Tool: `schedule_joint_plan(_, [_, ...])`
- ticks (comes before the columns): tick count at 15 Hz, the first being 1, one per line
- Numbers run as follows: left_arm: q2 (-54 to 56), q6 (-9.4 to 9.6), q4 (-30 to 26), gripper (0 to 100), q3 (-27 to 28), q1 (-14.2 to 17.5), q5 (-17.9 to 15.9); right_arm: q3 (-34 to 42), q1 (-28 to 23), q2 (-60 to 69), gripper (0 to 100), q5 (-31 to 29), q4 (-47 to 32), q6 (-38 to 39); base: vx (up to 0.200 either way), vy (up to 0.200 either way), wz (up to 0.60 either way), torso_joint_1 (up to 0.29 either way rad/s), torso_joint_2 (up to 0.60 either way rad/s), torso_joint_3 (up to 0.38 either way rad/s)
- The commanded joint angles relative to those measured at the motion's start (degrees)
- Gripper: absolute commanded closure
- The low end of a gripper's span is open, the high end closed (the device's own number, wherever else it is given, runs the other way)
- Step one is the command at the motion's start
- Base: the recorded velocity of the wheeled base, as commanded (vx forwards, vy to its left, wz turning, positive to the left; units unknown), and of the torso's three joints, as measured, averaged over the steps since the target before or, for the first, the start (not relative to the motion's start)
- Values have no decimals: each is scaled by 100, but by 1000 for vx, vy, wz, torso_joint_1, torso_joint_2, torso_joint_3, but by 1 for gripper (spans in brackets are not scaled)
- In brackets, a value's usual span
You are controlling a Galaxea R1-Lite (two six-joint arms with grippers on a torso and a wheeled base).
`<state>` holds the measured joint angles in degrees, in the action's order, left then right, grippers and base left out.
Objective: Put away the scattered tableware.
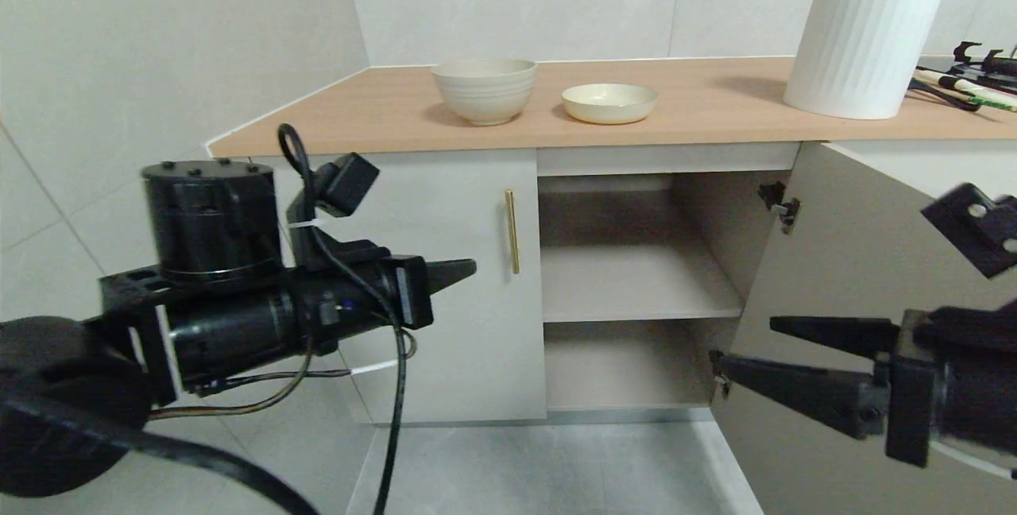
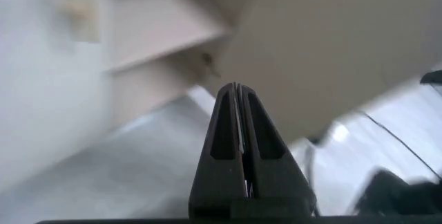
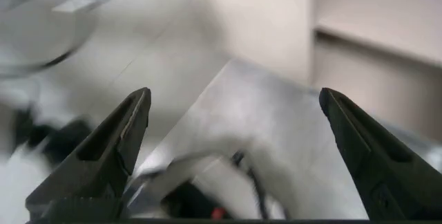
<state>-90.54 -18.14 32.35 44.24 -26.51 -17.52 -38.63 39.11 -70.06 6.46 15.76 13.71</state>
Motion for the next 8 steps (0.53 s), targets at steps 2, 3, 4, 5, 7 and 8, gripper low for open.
schedule_joint_plan(2, [1487,47,-651,100,-434,639,55,-962,-298,-1115,0,-215,-29,-308,0,0,0,0,0,0])
schedule_joint_plan(3, [1689,47,-977,100,-346,744,55,-1252,-325,-1256,0,-224,-47,-308,0,0,0,0,0,0])
schedule_joint_plan(4, [1803,39,-1231,0,-240,832,55,-1454,-342,-1309,0,-268,-161,-299,0,0,0,0,0,0])
schedule_joint_plan(5, [1873,39,-1319,0,-214,885,73,-1568,-413,-1300,0,-312,-319,-290,0,0,0,0,0,0])
schedule_joint_plan(7, [1882,30,-1293,0,-179,964,55,-1472,-448,-1221,0,-391,-390,-273,0,0,0,0,0,0])
schedule_joint_plan(8, [1882,30,-1293,0,-117,990,55,-1428,-448,-1098,0,-514,-495,-273,0,0,0,0,0,0])
